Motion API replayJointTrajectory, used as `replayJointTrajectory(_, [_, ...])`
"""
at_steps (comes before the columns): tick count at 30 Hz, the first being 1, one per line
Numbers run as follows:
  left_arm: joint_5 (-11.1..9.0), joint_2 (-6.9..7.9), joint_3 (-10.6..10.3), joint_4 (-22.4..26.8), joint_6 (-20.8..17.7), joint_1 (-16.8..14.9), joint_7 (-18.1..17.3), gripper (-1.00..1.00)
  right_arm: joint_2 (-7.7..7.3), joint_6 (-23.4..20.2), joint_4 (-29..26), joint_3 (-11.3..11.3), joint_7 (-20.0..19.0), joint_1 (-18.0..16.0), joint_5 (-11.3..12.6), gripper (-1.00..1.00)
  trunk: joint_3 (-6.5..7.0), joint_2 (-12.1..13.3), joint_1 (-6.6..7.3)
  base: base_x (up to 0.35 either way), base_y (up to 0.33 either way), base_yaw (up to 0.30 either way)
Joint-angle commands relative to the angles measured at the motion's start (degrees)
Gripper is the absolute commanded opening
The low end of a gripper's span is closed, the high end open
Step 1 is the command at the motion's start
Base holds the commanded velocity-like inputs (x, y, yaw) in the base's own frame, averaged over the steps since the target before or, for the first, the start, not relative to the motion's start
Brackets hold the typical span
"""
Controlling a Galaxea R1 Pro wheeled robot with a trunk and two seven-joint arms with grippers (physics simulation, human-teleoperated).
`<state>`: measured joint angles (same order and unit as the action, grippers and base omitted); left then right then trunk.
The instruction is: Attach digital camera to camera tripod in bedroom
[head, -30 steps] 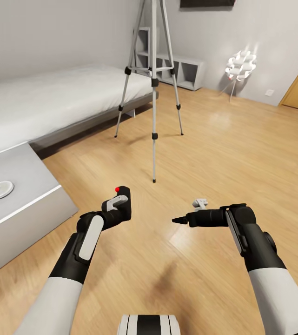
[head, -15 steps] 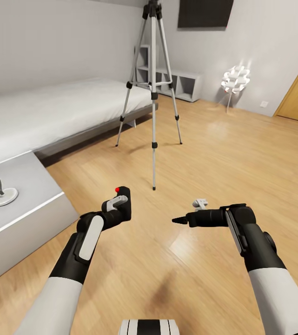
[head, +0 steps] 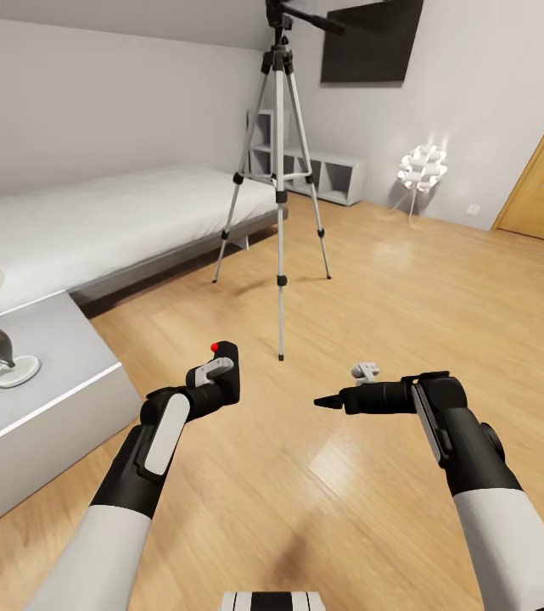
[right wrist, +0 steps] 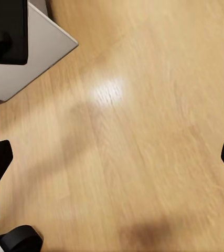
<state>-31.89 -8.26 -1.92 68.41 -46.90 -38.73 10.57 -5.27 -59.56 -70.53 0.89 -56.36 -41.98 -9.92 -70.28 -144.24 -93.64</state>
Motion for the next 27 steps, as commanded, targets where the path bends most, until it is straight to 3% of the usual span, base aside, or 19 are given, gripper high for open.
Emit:
replayJointTrajectory(1, [-0.54,0.00,-0.02,0.06,-0.20,-0.02,0.34,-1.00,0.01,-0.20,-0.05,0.07,-0.59,-0.04,-0.63,1.00,0.18,0.00,0.03,0.000,0.000,0.000])
replayJointTrajectory(27, [-0.54,0.00,-0.02,-0.12,-0.12,-0.02,0.42,-1.00,0.07,-0.20,-0.05,0.01,-0.59,-0.04,-0.55,1.00,5.94,0.35,0.70,0.000,0.000,0.000])
